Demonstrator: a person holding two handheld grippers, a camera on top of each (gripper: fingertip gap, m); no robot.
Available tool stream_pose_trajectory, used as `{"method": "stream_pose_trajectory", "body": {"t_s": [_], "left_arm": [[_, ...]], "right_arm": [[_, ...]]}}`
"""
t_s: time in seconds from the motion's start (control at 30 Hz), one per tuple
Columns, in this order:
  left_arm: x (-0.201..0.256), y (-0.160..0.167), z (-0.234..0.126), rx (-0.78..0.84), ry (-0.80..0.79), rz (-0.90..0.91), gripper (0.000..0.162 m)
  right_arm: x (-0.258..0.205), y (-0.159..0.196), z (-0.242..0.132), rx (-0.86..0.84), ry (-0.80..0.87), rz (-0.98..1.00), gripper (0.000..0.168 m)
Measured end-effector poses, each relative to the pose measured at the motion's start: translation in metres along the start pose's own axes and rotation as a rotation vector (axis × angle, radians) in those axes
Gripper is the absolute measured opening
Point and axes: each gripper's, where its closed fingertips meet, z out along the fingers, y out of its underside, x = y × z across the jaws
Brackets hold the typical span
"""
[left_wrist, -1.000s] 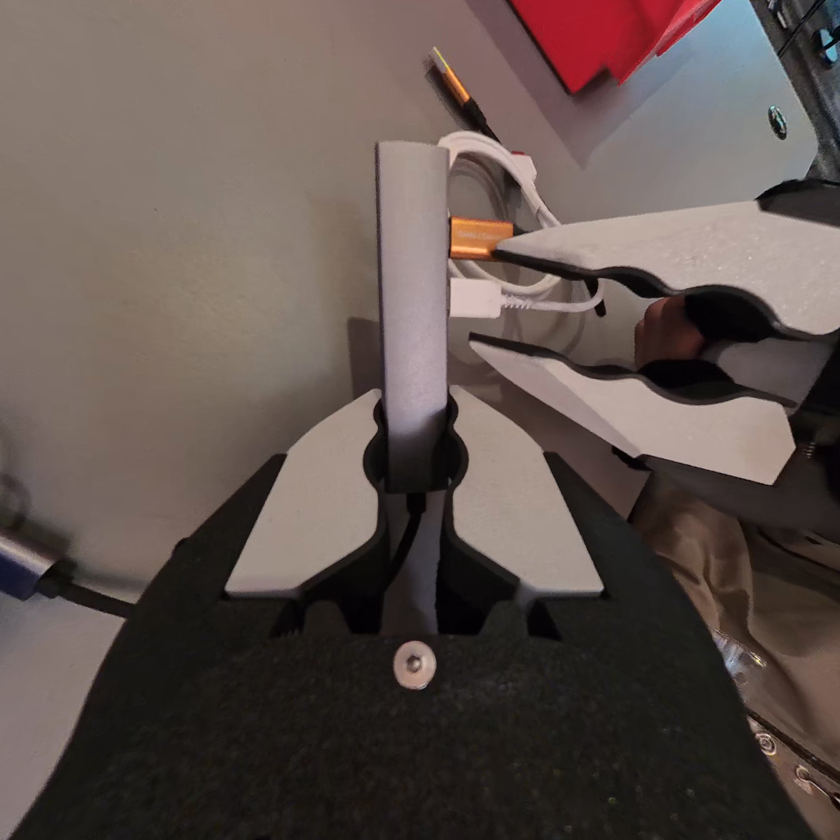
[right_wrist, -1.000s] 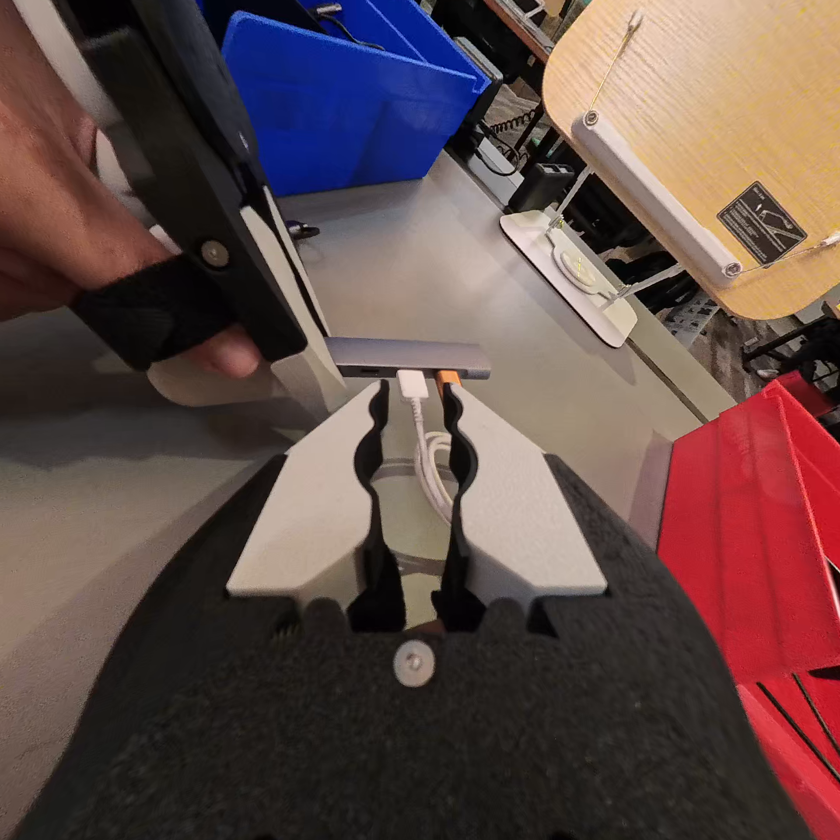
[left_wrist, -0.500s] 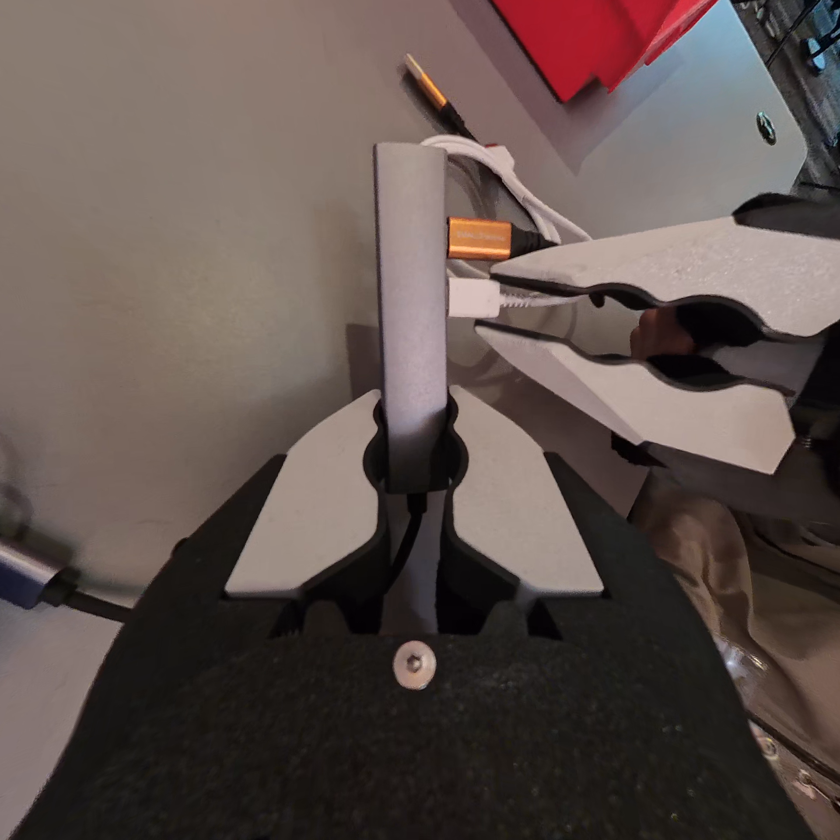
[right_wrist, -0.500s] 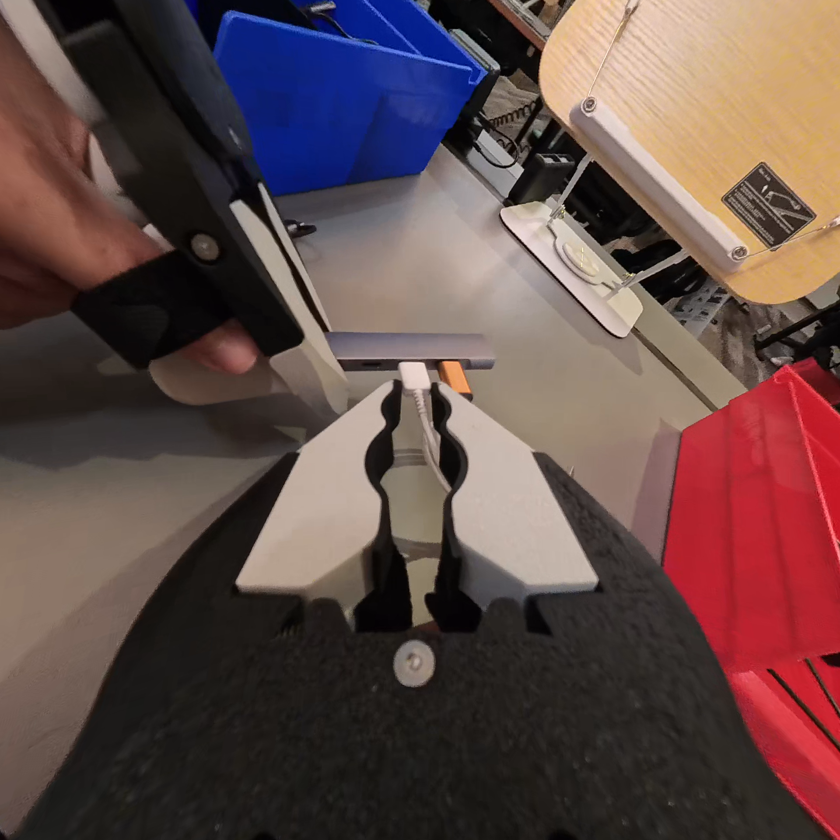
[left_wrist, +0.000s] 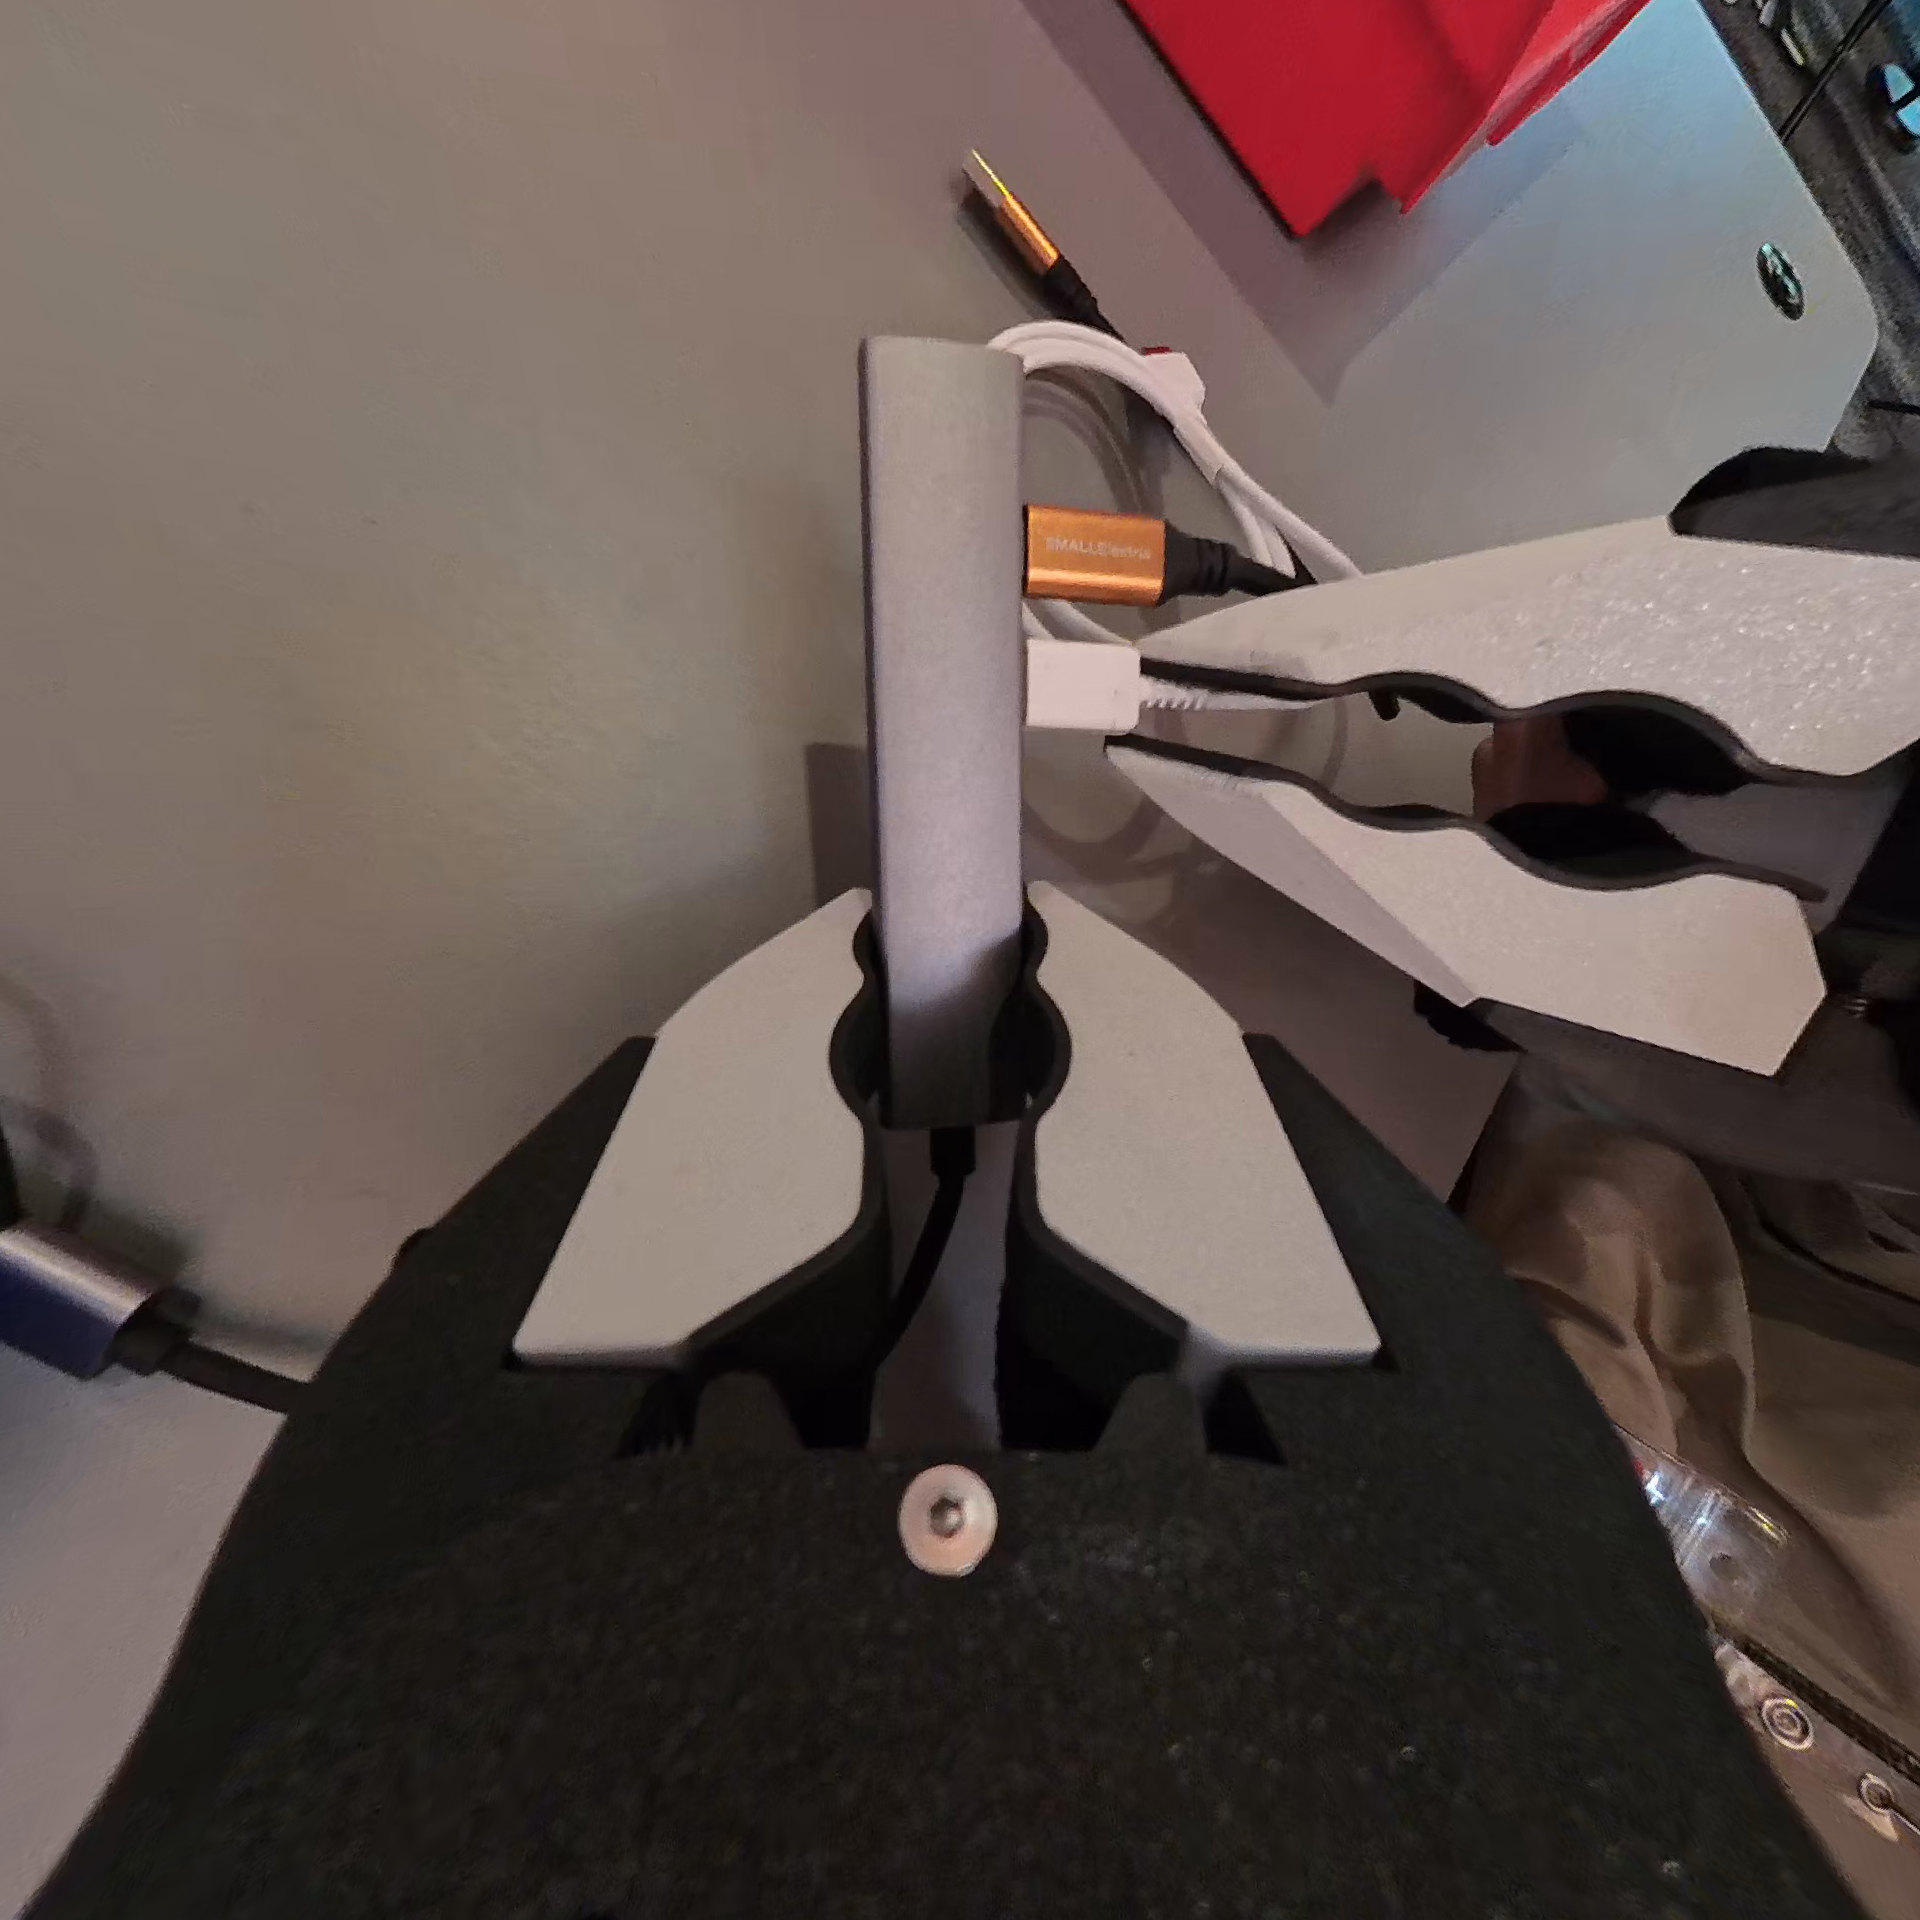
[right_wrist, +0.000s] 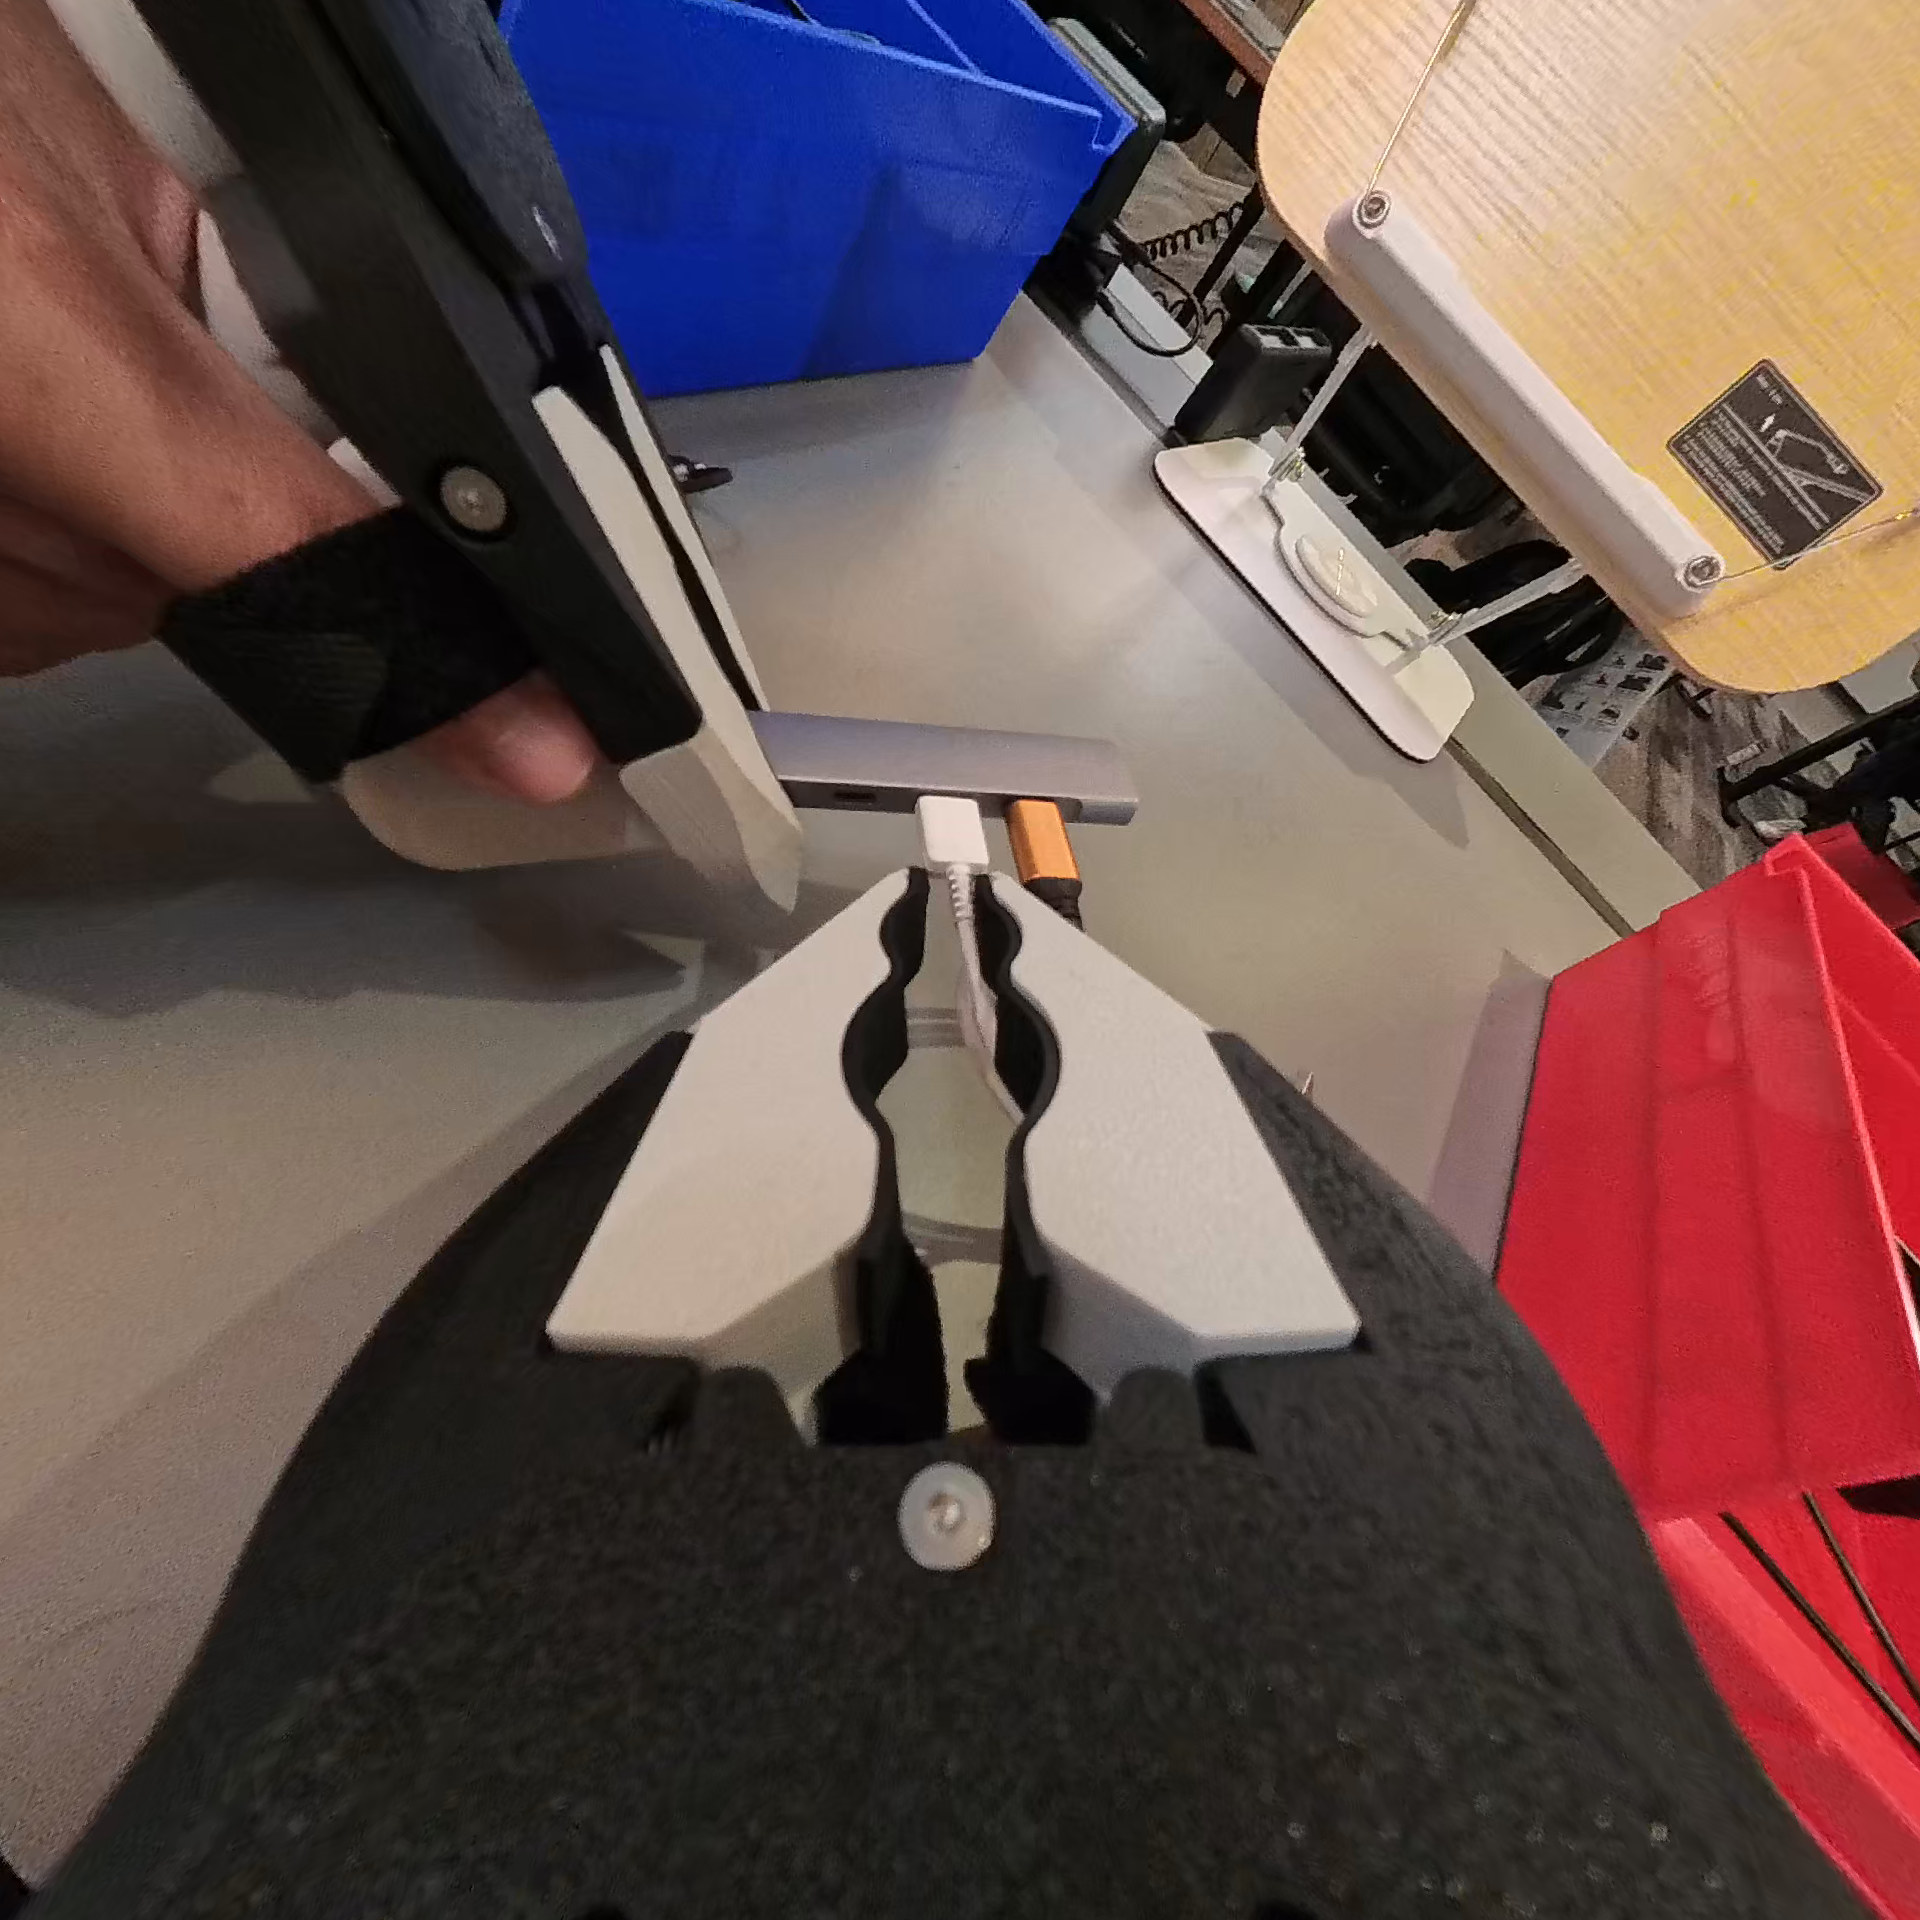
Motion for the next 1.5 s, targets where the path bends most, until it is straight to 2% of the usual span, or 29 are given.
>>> {"method": "stream_pose_trajectory", "body": {"t_s": [0.2,0.67,0.87,1.07,1.13,1.37,1.5], "left_arm": [[-0.003,-0.004,-0.002,0.021,-0.027,0.021,0.021],[0.004,-0.011,0.007,0.01,-0.085,0.106,0.023],[0.013,-0.013,0.016,0.008,-0.043,0.097,0.024],[0.017,-0.033,0.002,0.169,-0.147,0.396,0.025],[0.02,-0.034,0.002,0.187,-0.129,0.374,0.027],[0.017,-0.031,0.003,0.153,-0.112,0.321,0.023],[0.016,-0.025,0.009,0.1,-0.033,0.151,0.023]], "right_arm": [[0.003,-0.004,-0.002,0.011,-0.005,0.005,0.002],[0.011,0.006,-0.017,-0.038,0.055,-0.053,0.002],[0.016,0.014,-0.024,-0.05,0.062,-0.039,0.002],[0.021,0.004,-0.028,-0.013,0.014,0.089,0.002],[0.016,0.002,-0.028,-0.008,-0.024,0.135,0.002],[0.006,0.006,-0.025,-0.043,-0.025,0.052,0.003],[0.006,0.008,-0.023,-0.045,-0.02,0.068,0.003]]}}
